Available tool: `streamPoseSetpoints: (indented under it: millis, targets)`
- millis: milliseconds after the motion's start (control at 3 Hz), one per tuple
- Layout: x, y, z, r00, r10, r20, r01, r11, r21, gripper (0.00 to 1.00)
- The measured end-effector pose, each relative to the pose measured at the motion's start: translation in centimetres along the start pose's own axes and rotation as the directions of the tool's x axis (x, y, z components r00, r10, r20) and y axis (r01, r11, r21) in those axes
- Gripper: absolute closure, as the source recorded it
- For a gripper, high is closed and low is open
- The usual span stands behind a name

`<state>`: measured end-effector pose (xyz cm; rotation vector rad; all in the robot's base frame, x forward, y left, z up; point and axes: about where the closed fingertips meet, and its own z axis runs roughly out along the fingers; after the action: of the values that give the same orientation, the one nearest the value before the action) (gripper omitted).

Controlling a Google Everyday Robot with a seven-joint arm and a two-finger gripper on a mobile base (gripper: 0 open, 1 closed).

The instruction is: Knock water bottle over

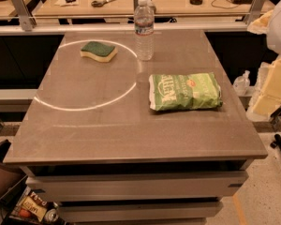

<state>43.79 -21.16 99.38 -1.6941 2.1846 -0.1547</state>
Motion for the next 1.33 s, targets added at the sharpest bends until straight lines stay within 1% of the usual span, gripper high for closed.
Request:
streamPoseSetpoints:
  millis: [333, 667, 1000, 1333]
  targets:
    - [0.0, 0.0, 0.0, 1.000, 0.000, 0.000, 0.000, 1.0000, 0.000, 0.00]
    - [-0.3, -0.6, 0.0, 0.999, 0.015, 0.028, -0.016, 0.9998, 0.014, 0.00]
    - [-0.1, -2.5, 0.4, 0.989, 0.066, 0.131, -0.073, 0.9962, 0.048, 0.00]
    - [-0.1, -5.6, 1.2, 0.946, 0.121, 0.301, -0.158, 0.9822, 0.102, 0.00]
